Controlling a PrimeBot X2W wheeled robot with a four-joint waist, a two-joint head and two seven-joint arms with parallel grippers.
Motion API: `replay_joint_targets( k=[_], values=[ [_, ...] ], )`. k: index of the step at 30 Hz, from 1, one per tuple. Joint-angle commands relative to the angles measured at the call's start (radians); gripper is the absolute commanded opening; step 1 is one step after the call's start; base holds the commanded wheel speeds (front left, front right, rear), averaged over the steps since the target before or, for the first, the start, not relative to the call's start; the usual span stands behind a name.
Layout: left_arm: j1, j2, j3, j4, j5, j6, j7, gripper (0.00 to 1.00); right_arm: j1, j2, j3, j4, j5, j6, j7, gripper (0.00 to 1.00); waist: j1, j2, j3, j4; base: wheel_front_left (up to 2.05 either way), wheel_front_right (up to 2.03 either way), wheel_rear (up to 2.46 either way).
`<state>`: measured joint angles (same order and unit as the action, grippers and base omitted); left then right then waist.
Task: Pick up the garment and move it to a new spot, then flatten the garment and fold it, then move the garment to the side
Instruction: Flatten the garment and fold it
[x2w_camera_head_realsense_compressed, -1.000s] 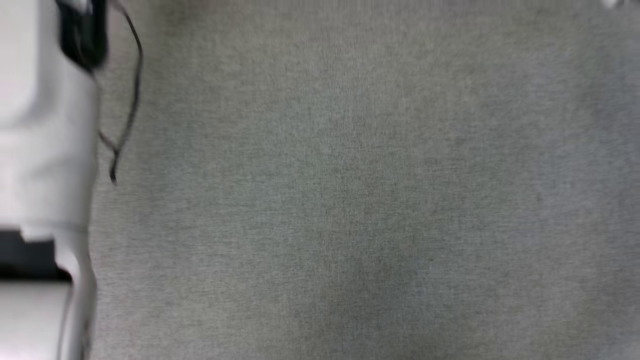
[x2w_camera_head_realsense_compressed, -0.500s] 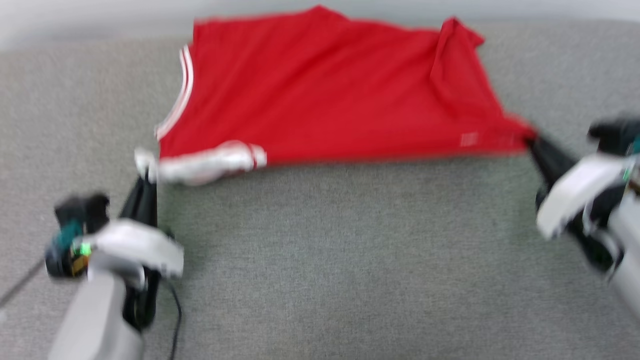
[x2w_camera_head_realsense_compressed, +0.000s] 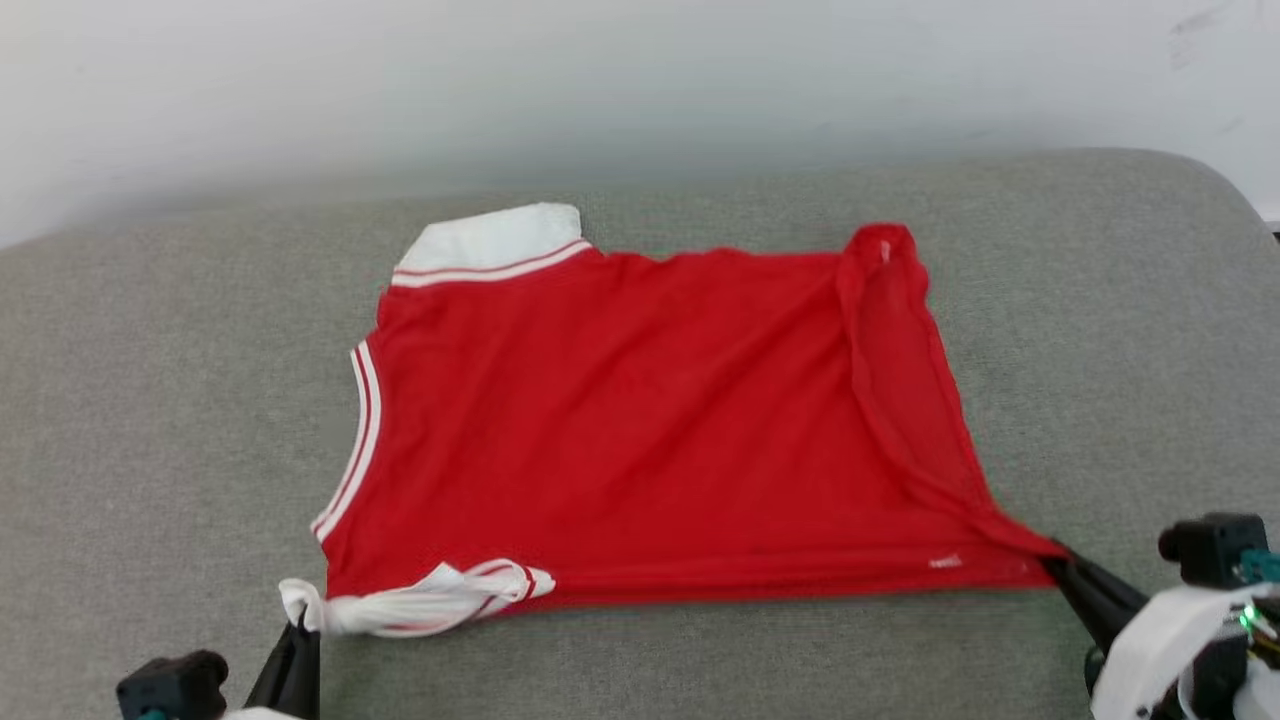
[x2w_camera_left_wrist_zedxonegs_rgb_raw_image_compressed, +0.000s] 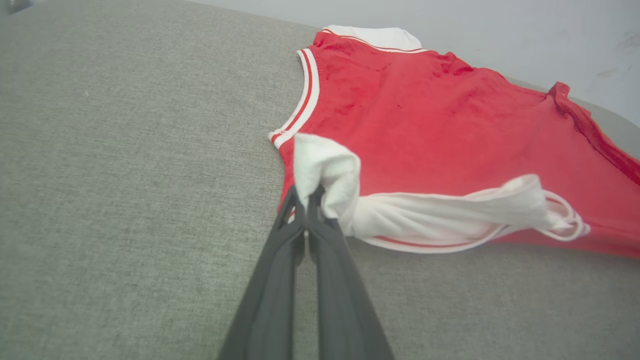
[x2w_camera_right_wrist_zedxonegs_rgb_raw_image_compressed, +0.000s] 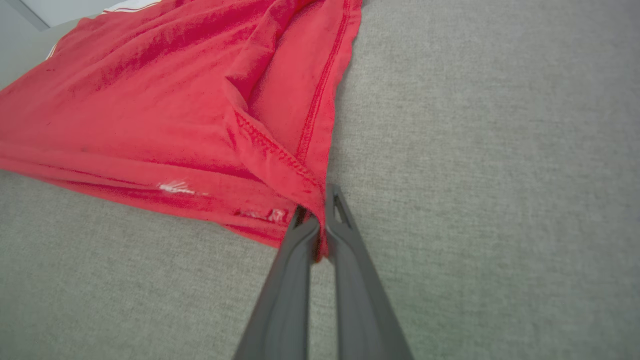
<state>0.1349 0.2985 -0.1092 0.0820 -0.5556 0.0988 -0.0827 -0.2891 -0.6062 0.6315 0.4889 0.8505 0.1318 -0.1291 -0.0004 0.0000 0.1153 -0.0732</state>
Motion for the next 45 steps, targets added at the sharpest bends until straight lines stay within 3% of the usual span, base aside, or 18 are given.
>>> replay_joint_targets(
  k=[1, 7, 13, 22, 32, 33, 34, 35, 36, 37, 45],
  values=[
    [0.053, 0.007, 0.016, -0.052, -0.009, 0.028, 0.021, 0.0, 0.069, -0.016, -0.047, -0.041, -0.019, -0.002, 0.034, 0.0, 0.0004, 0.0, -0.008, -0.003, 0.0, 0.0, 0.0],
    [0.075, 0.016, 0.014, -0.188, -0.014, 0.06, 0.076, 0.0, 0.181, 0.009, -0.217, -0.194, -0.098, -0.002, 0.161, 0.0, 0.0004, 0.0, -0.002, -0.003, 0.0, 0.0, 0.0],
    [-0.049, 0.017, -0.019, -0.198, -0.024, 0.031, 0.117, 0.0, 0.146, 0.083, -0.332, -0.31, -0.195, -0.002, 0.302, 0.0, 0.0004, 0.0, 0.025, 0.001, 0.0, 0.0, 0.0],
    [-0.234, 0.022, -0.027, -0.105, -0.021, -0.018, 0.091, 0.0, -0.014, 0.126, -0.35, -0.301, -0.263, -0.002, 0.386, 0.0, 0.0004, 0.0, 0.101, 0.013, 0.0, 0.0, 0.0],
    [-0.387, -0.018, -0.053, 0.109, -0.062, -0.072, 0.088, 0.0, -0.166, 0.15, -0.272, -0.146, -0.253, -0.001, 0.368, 0.0, 0.0004, 0.0, 0.206, 0.027, 0.0, 0.0, 0.0],
    [-0.399, -0.023, -0.056, 0.136, -0.071, -0.08, 0.086, 0.0, -0.177, 0.155, -0.261, -0.123, -0.248, -0.001, 0.358, 0.01, 0.0004, 0.0, 0.208, 0.026, 0.0, 0.0, 0.0],
    [-0.407, -0.029, -0.061, 0.165, -0.079, -0.091, 0.092, 0.0, -0.185, 0.16, -0.247, -0.102, -0.244, -0.001, 0.345, 0.24, 0.0004, 0.0, 0.21, 0.026, 0.0, 0.0, 0.0],
    [-0.414, -0.034, -0.063, 0.189, -0.086, -0.099, 0.092, 0.32, -0.192, 0.165, -0.236, -0.078, -0.236, -0.001, 0.334, 0.45, 0.0004, 0.0, 0.211, 0.025, 0.0, 0.0, 0.0],
    [-0.423, -0.036, -0.062, 0.21, -0.09, -0.105, 0.088, 0.84, -0.197, 0.167, -0.221, -0.059, -0.234, -0.001, 0.324, 1.0, 0.0004, 0.0, 0.21, 0.025, 0.0, 0.0, 0.0],
    [-0.431, -0.041, -0.06, 0.231, -0.098, -0.11, 0.083, 1.0, -0.205, 0.167, -0.209, -0.041, -0.225, -0.001, 0.31, 1.0, 0.0004, 0.0, 0.207, 0.025, 0.0, 0.0, 0.0],
    [-0.43, -0.019, -0.032, 0.295, -0.114, -0.138, 0.029, 1.0, -0.202, 0.147, -0.17, -0.028, -0.253, -0.001, -0.005, 1.0, 0.0004, 0.0, 0.142, 0.021, 0.0, 0.0, 0.0]
  ],
)
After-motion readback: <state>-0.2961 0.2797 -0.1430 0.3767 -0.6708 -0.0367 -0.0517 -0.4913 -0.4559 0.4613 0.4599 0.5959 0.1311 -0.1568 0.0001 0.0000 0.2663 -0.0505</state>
